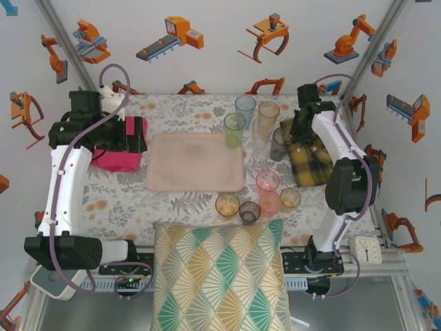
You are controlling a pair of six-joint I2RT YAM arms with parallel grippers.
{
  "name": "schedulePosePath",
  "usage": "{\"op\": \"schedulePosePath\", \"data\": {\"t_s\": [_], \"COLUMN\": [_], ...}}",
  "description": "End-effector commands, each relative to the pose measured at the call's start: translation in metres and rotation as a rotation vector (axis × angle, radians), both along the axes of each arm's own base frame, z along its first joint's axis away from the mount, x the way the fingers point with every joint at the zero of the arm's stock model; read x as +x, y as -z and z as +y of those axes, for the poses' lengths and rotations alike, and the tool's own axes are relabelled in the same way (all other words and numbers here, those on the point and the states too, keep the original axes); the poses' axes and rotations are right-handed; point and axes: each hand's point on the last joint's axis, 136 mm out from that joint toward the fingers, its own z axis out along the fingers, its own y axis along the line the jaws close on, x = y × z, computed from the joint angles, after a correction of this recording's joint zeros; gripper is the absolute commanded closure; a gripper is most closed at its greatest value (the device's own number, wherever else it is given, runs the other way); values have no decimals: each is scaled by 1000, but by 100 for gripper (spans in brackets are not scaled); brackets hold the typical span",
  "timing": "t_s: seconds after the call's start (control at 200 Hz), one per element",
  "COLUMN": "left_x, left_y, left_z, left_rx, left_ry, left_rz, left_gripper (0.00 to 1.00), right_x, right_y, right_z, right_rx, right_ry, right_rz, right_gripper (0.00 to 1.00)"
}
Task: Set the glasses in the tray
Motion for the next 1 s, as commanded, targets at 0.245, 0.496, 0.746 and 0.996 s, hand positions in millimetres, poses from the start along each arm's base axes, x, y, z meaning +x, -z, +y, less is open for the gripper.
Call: {"op": "schedulePosePath", "data": {"t_s": [0.245,0.496,0.746,0.996], "left_x": [-6,-6,-2,4], "left_y": [-7,-8,-8,-10], "left_z": [-3,-3,-3,-5], "left_rx": [-30,-31,-35,-52], "left_ry": [6,6,1,2], "left_rz": [-14,-16,-14,-11], "left_gripper": [3,3,3,3], "right_x": [-9,-21,-43,-67], "right_y": [-66,-85,-105,-125], "right_z": [-13,-17,-20,-19], "right_rx": [-32,-43,-50,-38], "right_ry": [9,9,2,-10], "right_rz": [-113,-133,-146,-160], "right_gripper": [100,100,100,100]}}
